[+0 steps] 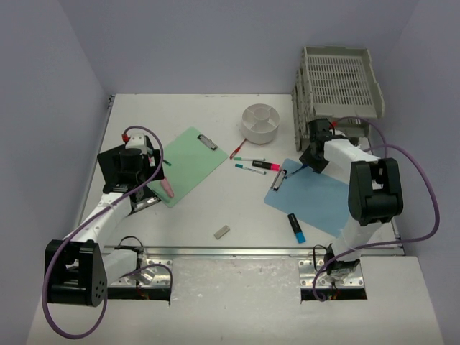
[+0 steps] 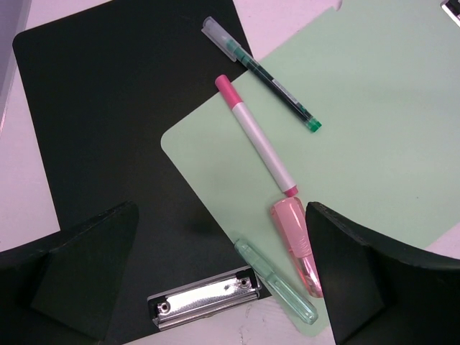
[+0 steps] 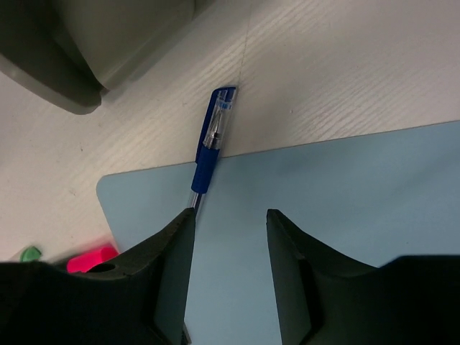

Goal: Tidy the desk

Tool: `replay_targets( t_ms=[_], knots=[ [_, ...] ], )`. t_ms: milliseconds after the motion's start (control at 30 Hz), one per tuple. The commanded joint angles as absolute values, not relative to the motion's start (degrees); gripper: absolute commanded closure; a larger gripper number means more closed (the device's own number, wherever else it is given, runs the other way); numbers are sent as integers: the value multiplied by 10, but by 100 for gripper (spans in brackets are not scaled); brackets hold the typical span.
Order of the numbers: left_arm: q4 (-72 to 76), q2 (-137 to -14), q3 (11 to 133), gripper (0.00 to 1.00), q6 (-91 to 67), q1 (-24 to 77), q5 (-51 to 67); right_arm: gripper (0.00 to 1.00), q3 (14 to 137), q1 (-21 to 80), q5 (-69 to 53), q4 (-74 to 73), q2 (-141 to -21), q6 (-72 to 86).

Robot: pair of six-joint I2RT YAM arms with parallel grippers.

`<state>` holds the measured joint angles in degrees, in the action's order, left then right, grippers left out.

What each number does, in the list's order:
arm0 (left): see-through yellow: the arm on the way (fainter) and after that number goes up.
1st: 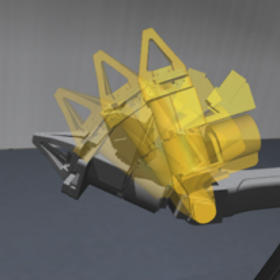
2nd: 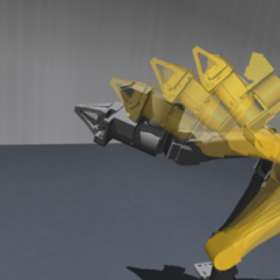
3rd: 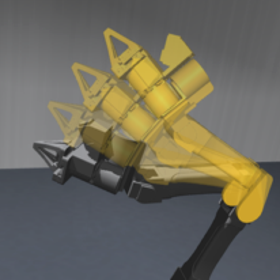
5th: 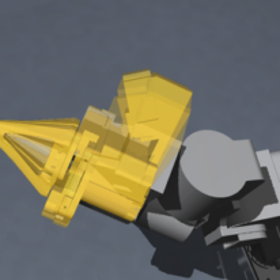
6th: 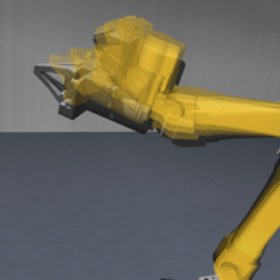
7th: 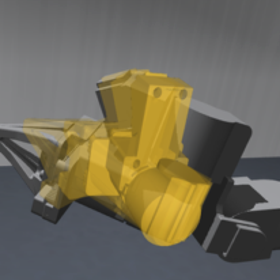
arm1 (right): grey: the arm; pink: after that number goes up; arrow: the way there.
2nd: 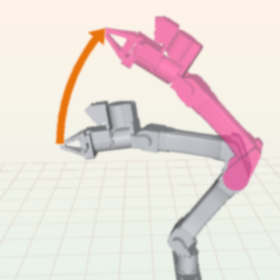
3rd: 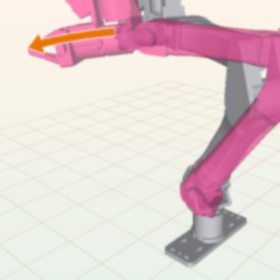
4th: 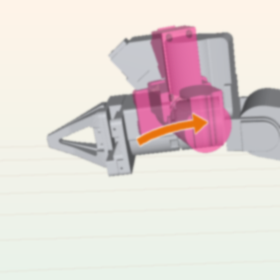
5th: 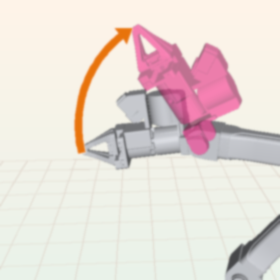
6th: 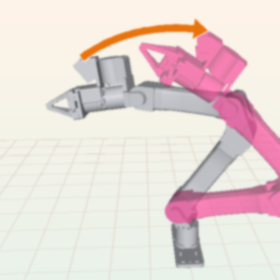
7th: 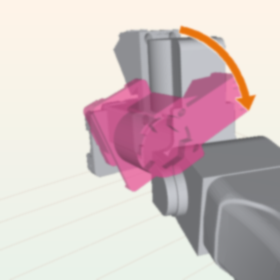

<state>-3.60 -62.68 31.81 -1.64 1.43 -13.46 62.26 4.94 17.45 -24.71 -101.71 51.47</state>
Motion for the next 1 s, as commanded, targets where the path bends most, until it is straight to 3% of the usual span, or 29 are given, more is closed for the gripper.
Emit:
replay_targets(
  t_ms=[0,600,767,833,967],
  knots=[
    [-12,-629,339,0,-24,14,-146,53,654,56,208,-254,-1032,550],
    [-23,-635,345,0,-23,13,-158,54,686,56,233,-257,-1112,535],
    [-21,-636,346,0,-22,14,-161,59,684,57,231,-273,-1114,534],
    [-21,-637,346,0,-23,14,-161,65,682,57,230,-280,-1114,532],
    [-24,-638,347,0,-22,14,-165,89,671,55,219,-290,-1107,526]
  ],
)
